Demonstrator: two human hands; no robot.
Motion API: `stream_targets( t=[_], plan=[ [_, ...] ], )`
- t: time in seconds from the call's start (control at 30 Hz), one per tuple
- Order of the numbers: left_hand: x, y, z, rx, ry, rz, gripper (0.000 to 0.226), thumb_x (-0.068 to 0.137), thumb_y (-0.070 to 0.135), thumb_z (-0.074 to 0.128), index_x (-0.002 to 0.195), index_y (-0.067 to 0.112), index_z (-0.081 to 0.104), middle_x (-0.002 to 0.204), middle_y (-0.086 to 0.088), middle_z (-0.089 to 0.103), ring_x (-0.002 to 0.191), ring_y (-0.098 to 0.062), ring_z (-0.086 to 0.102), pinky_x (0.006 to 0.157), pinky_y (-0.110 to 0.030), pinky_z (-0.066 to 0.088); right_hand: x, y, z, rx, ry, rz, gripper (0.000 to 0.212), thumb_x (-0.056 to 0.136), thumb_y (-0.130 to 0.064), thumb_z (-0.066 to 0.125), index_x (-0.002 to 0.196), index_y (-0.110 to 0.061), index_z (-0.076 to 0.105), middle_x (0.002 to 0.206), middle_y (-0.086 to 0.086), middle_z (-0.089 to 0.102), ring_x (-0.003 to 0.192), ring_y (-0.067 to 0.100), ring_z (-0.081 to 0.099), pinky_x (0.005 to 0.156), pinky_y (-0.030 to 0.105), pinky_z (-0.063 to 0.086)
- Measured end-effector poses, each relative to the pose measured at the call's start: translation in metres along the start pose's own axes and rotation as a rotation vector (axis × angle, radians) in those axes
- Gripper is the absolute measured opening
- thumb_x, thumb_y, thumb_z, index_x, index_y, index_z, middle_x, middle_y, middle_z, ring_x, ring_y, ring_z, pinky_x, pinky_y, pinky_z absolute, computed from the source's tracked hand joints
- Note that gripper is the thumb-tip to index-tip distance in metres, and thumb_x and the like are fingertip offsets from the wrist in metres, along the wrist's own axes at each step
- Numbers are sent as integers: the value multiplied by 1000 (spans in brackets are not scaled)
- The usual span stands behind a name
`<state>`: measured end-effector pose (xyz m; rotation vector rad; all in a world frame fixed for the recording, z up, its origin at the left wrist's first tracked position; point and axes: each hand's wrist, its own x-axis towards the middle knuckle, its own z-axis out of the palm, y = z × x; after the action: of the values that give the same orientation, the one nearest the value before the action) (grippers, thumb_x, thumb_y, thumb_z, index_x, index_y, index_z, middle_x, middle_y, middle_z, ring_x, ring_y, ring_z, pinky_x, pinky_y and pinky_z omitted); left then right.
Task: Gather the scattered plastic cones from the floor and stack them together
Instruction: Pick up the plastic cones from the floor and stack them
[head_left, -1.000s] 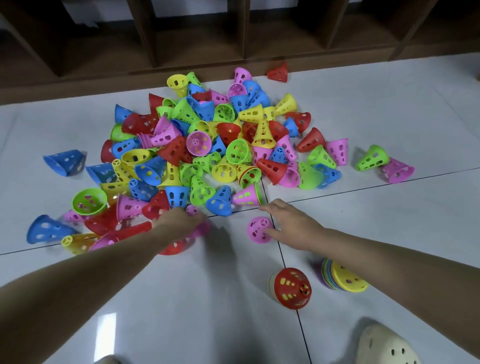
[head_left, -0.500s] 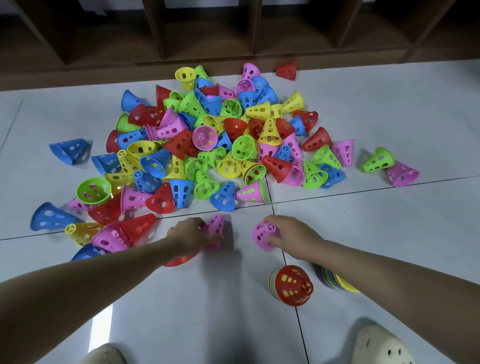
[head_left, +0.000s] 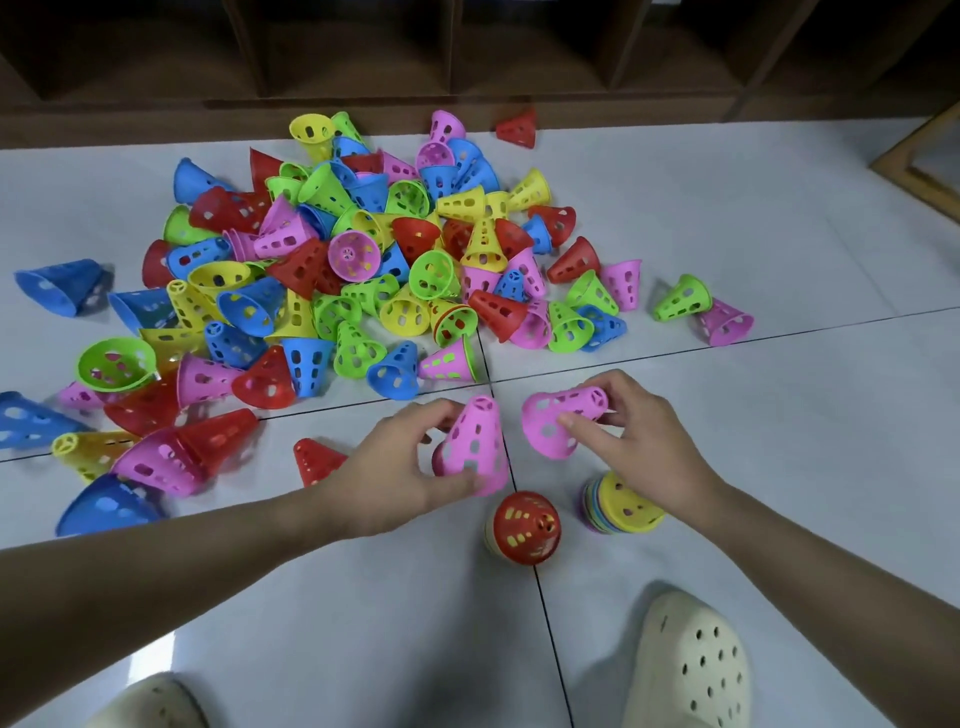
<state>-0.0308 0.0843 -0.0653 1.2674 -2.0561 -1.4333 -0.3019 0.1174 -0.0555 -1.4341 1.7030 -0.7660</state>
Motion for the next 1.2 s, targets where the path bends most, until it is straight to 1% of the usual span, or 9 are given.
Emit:
stream_targets(
  t=[0.1, 0.2, 0.37, 0.53, 0.67, 0.8, 1.0, 1.13, 1.2],
  plan=[
    [-9, 13, 13, 46, -68, 57, 43, 71, 49, 76, 107, 49, 52, 109, 23, 61, 105, 7, 52, 86, -3, 35, -20, -3, -15, 30, 74, -21, 29, 81, -18, 82, 103, -17, 63, 106, -13, 72, 101, 5, 68, 91, 16, 50],
    [-15, 13, 27, 109, -123, 75, 49, 72, 49, 79, 114, 46, 53, 112, 16, 59, 107, 2, 53, 90, -12, 40, -38, -2, -27, 4, 137, -59, 35, 79, -15, 84, 107, -19, 64, 107, -16, 71, 105, 3, 66, 92, 16, 48],
    [-14, 13, 51, 167, -139, 103, 51, 74, 44, 84, 116, 43, 54, 108, 18, 58, 105, 3, 52, 86, -7, 39, -58, 12, -42, -97, 177, -60, 33, 75, -22, 87, 98, -25, 63, 97, -14, 70, 102, 7, 66, 92, 28, 51],
    [-10, 7, 68, 242, -174, 122, 55, 76, 44, 82, 124, 34, 57, 111, 19, 59, 108, -1, 50, 91, -18, 44, -70, 31, -51, -84, 180, -8, 33, 74, -25, 89, 92, -22, 62, 95, -10, 67, 99, 6, 67, 89, 27, 53],
    [-4, -3, 75, 299, -171, 115, 54, 77, 40, 81, 125, 36, 57, 113, 20, 60, 108, -1, 50, 93, -21, 45, -75, 53, -52, -198, 125, 16, 35, 74, -37, 87, 94, -27, 60, 98, -14, 63, 101, 11, 64, 90, 33, 51],
    [-2, -15, 83, 420, -135, 141, 52, 78, 45, 75, 125, 40, 55, 115, 22, 61, 107, -1, 50, 93, -24, 45, -77, 78, -49, -280, -13, 71, 33, 74, -42, 81, 96, -31, 59, 97, -16, 64, 97, 6, 61, 87, 40, 51],
    [8, -16, 91, 521, -94, 216, 51, 81, 53, 64, 128, 38, 52, 119, 19, 62, 108, -8, 54, 94, -27, 43, -69, 87, -50, -307, -93, 68, 34, 76, -45, 81, 95, -30, 57, 98, -16, 63, 99, 6, 60, 87, 39, 51],
    [21, -19, 85, 532, -116, 245, 56, 83, 49, 68, 134, 34, 51, 126, 15, 61, 115, -9, 52, 99, -25, 40, -64, 87, -54, -354, -144, 84, 51, 68, -66, 74, 106, -38, 55, 108, -23, 60, 108, 0, 57, 93, 35, 50],
    [25, -21, 77, 516, -187, 267, 66, 83, 56, 69, 140, 32, 48, 133, 15, 56, 122, -6, 48, 106, -21, 36, -57, 83, -55, -330, -110, 81, 61, 67, -74, 67, 114, -36, 56, 113, -22, 60, 112, -2, 56, 97, 32, 48]
  ],
)
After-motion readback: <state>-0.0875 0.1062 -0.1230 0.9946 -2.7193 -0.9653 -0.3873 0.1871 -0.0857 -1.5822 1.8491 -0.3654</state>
